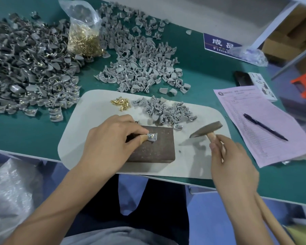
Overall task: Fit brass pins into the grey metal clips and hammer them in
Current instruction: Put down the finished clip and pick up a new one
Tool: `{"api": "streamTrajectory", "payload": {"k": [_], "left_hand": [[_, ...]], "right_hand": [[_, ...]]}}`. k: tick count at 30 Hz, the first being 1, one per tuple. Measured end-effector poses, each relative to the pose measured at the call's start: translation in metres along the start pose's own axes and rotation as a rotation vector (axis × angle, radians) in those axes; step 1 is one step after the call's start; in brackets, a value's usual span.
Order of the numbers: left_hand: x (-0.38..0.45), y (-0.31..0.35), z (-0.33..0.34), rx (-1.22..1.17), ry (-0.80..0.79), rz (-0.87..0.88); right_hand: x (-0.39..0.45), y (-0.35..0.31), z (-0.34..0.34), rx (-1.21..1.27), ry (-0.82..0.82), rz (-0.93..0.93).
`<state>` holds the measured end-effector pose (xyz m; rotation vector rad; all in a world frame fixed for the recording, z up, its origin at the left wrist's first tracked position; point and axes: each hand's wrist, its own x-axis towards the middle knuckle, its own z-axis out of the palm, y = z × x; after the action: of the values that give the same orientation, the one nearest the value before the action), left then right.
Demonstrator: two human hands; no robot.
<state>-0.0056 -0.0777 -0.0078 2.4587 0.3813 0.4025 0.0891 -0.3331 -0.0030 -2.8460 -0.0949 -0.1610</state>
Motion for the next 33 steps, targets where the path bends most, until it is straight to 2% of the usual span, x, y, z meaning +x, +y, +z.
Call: {"api": "streamTrajectory", "payload": {"k": [3, 5, 7, 10, 13, 15, 20, 26, 28, 32, 33], "left_hand": [[-0.002, 0.002, -0.001, 0.029, -0.001, 0.006], [-0.004, 0.003, 0.000, 0.035, -0.001, -0.001], [-0.004, 0.003, 0.000, 0.034, -0.006, -0.008], [-0.004, 0.004, 0.000, 0.029, -0.008, -0.012], [-0.004, 0.006, 0.000, 0.005, -0.014, -0.020], [-0.004, 0.005, 0.000, -0.003, -0.020, -0.028], [-0.004, 0.006, 0.001, 0.013, -0.013, -0.016], [-0.005, 0.004, 0.004, -0.023, 0.023, -0.007], [-0.007, 0.000, 0.005, -0.157, 0.083, -0.038], [-0.008, -0.008, -0.001, -0.361, 0.196, -0.089], [-0.007, -0.009, -0.003, -0.381, 0.211, -0.095]], "right_hand": [[-0.003, 0.011, 0.012, -0.081, -0.007, 0.010], [-0.002, 0.015, 0.017, -0.073, 0.109, -0.074], [-0.002, 0.011, 0.018, 0.051, 0.226, -0.200], [-0.007, -0.007, 0.023, 0.169, 0.123, -0.394], [-0.013, -0.019, 0.029, 0.101, 0.003, -0.375], [-0.015, -0.020, 0.030, 0.091, 0.003, -0.365], [-0.008, -0.022, 0.028, 0.024, -0.034, -0.502], [0.005, -0.028, 0.025, 0.318, -0.121, -0.408], [0.011, -0.034, 0.026, 0.341, -0.113, -0.411], [0.047, -0.048, 0.023, 0.416, -0.200, -0.338], [0.057, -0.051, 0.020, 0.442, -0.161, -0.298]]}}
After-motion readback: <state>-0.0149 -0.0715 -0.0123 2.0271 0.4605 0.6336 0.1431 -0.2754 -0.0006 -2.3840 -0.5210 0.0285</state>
